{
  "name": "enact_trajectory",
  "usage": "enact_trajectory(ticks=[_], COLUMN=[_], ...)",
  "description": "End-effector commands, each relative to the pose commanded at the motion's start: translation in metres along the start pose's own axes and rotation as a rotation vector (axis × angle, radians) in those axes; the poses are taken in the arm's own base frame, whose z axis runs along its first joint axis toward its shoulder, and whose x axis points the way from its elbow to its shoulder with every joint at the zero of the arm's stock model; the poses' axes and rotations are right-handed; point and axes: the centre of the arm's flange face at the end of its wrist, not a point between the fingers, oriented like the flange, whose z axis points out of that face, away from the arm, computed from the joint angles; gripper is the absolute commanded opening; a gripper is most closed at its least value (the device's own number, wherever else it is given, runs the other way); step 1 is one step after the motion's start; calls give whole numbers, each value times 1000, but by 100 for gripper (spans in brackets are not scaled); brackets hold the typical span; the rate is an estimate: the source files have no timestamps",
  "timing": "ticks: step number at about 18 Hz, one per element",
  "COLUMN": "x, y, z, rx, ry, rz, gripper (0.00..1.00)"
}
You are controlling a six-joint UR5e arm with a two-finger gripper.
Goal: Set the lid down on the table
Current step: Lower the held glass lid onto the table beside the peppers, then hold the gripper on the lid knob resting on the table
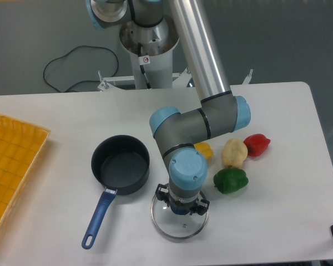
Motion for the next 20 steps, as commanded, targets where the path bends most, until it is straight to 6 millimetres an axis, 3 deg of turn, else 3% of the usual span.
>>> enact_trajectory(ticks=[20], x=[8], y=[-2], z=[9], rx=[-11], ry=[11], rz=[10], gripper=[57])
